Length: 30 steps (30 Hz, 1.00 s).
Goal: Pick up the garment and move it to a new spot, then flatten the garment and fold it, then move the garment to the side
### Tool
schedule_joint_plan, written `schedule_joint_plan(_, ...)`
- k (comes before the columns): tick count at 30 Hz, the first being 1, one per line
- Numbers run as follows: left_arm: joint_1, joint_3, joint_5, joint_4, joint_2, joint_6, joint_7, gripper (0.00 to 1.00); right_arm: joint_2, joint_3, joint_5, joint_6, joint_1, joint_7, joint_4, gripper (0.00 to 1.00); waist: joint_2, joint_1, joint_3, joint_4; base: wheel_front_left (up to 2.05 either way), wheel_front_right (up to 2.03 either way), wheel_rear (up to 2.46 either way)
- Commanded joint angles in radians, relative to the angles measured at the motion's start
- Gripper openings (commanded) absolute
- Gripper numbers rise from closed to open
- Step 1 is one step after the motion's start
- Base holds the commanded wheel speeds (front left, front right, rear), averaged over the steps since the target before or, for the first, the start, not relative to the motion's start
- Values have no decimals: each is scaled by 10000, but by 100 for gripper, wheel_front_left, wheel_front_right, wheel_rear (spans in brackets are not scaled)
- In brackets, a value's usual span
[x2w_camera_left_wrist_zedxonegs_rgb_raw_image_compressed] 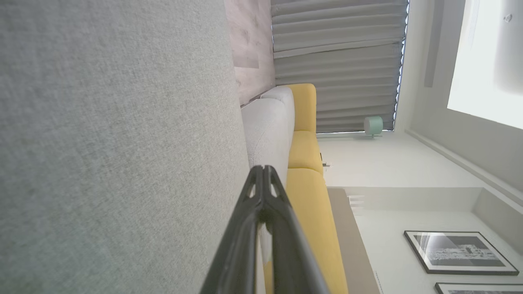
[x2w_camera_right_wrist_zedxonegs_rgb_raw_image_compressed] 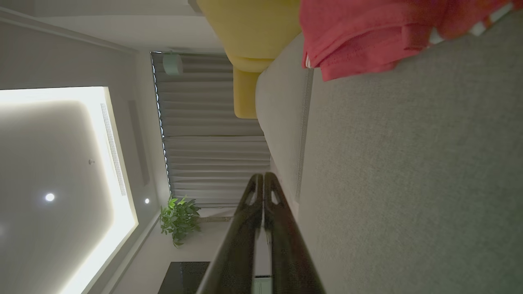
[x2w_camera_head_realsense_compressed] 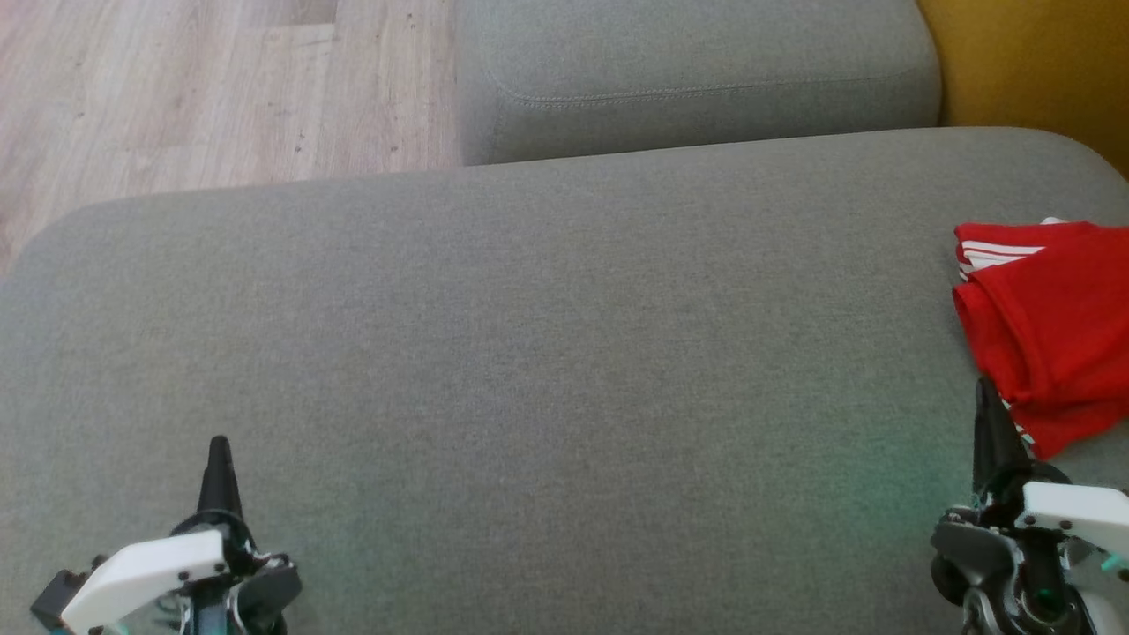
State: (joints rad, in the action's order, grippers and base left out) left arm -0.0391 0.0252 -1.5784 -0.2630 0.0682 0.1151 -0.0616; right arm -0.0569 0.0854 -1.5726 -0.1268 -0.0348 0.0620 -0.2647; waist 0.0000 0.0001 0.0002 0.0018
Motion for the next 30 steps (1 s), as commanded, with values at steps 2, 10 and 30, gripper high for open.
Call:
schedule_joint_plan(2,-611,437,-459,217,117,135,-140,0,-210,-116,-495,-38,-641,158,249,0,0,-1,19,-12,0,0,0)
schedule_joint_plan(10,-658,508,-617,197,94,155,-212,0,-189,-70,-654,-39,-700,228,221,0,0,-1,30,-18,0,0,0)
schedule_joint_plan(30,-664,593,-545,192,33,155,-281,0,-131,12,-586,-39,-707,294,215,0,0,-1,30,-18,0,0,0)
